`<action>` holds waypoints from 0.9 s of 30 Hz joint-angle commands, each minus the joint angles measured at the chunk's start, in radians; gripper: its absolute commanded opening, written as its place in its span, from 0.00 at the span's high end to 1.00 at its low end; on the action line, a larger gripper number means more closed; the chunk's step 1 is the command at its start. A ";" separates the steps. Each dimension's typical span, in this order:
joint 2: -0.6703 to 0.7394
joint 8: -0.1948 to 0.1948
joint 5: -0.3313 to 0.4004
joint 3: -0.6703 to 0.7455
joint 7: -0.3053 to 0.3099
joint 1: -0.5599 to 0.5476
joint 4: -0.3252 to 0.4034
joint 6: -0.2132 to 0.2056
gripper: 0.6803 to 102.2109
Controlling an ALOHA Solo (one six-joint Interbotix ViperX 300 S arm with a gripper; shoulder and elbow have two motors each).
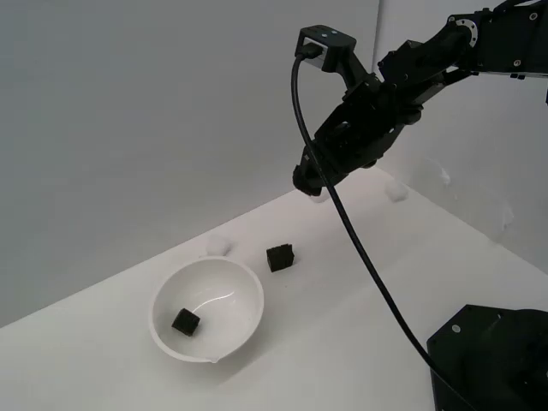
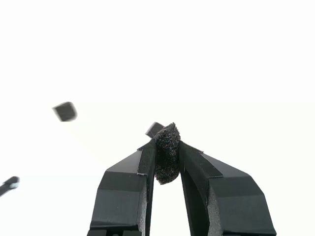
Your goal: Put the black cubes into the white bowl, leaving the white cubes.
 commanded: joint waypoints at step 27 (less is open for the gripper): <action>-0.198 -0.135 -0.121 -0.190 -0.169 -0.436 -0.112 -0.072 0.98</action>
